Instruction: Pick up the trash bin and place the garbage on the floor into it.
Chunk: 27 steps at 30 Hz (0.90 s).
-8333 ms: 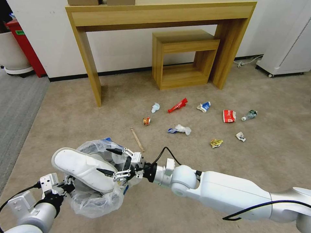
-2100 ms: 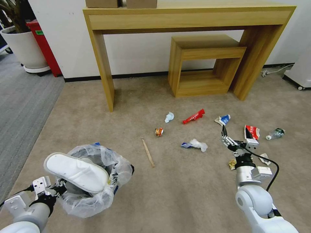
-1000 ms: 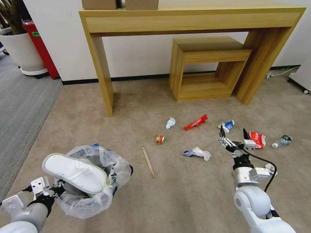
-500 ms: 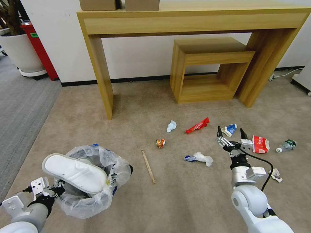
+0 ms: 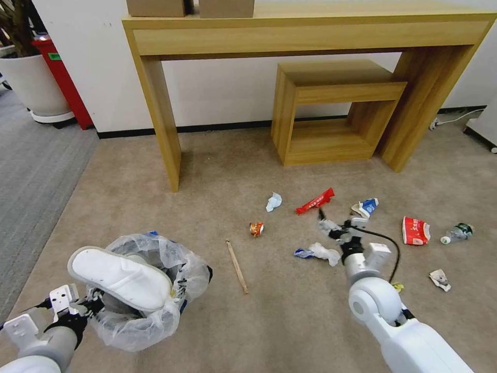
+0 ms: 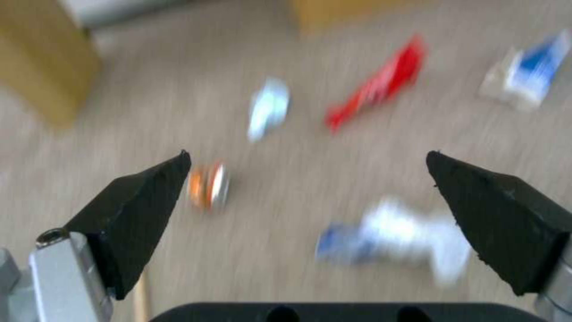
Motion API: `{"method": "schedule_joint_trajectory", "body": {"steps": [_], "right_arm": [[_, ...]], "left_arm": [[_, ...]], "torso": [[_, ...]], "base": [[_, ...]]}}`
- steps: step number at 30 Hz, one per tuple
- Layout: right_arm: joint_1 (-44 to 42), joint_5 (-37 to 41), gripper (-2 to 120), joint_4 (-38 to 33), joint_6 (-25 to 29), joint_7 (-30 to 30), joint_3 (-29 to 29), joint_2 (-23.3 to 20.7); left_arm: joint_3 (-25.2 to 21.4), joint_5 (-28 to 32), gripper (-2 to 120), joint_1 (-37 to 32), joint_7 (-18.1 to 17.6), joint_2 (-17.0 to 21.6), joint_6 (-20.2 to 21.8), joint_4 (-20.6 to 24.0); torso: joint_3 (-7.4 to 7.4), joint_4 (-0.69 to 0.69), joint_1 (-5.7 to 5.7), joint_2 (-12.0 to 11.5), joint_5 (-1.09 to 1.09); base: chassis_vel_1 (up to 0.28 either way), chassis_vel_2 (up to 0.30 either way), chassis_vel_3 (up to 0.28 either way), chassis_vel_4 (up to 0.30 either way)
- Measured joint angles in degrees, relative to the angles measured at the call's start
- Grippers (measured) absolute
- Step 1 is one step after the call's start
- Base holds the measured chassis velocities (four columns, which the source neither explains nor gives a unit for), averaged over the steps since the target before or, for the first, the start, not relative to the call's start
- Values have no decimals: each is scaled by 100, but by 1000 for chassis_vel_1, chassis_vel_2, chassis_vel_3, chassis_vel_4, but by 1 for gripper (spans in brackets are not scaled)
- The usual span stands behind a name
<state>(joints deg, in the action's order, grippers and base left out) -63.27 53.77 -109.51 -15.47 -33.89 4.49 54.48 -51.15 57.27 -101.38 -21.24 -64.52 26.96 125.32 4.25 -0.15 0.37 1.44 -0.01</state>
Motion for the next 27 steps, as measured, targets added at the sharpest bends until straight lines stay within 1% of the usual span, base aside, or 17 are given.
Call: {"method": "schedule_joint_trajectory", "body": {"steps": [1,3,4,7,8,10,11,12,14,15,18,19,23,24,27], "right_arm": [[249,494,100,20,-304,-314,-357,-61],[651,1107,100,182,-575,-686,-917,-68],[651,1107,100,182,-575,-686,-917,-68],[1132,1668,100,514,-890,-978,-1576,75],[1132,1668,100,514,-890,-978,-1576,75],[1434,1838,100,811,-1143,-1089,-1976,211],[1645,1843,100,1056,-1231,-1089,-2224,303],[1645,1843,100,1056,-1231,-1089,-2224,303],[2068,1840,100,1512,-1421,-989,-2672,491],[2068,1840,100,1512,-1421,-989,-2672,491],[2510,1772,100,2096,-1492,-762,-3154,781],[2510,1772,100,2096,-1492,-762,-3154,781],[2832,1669,100,2618,-1558,-524,-3631,1314],[2832,1669,100,2618,-1558,-524,-3631,1314],[2883,1347,100,3007,-1514,-389,-3842,1652]], "left_arm": [[1,1,0,10,-6,-3,2,-23],[3,-2,0,35,-12,-26,3,-50],[3,-2,0,35,-12,-26,3,-50],[33,-22,0,54,-13,-60,4,-76],[33,-22,0,54,-13,-60,4,-76],[40,-33,0,69,-14,-71,3,-98],[34,-47,0,61,-13,-94,-6,-107],[34,-47,0,61,-13,-94,-6,-107],[16,-87,0,33,-8,-155,-40,-111],[16,-87,0,33,-8,-155,-40,-111],[14,-172,0,-14,31,-274,-84,-109],[14,-172,0,-14,31,-274,-84,-109],[12,-255,0,-55,74,-429,-127,-69],[12,-255,0,-55,74,-429,-127,-69],[-10,-306,0,-94,103,-520,-178,-62]], "torso": [[0,1,0,0,1],[0,4,0,0,1],[0,4,0,0,1],[0,4,0,0,1],[0,4,0,0,1],[0,3,0,0,1],[1,2,0,0,1],[1,2,0,0,1],[1,3,0,0,0],[1,3,0,0,0],[1,3,0,0,0],[1,3,0,0,0],[0,4,0,0,1],[0,4,0,0,1],[0,4,0,0,2]], "base": [[0,0,0,0],[0,0,0,0],[0,0,0,0],[0,0,0,0],[0,0,0,0],[0,0,0,0],[0,0,0,0],[0,0,0,0],[0,0,0,0],[0,0,0,0],[0,0,0,0],[0,0,0,0],[0,0,0,0],[0,0,0,0],[0,0,0,0]]}}
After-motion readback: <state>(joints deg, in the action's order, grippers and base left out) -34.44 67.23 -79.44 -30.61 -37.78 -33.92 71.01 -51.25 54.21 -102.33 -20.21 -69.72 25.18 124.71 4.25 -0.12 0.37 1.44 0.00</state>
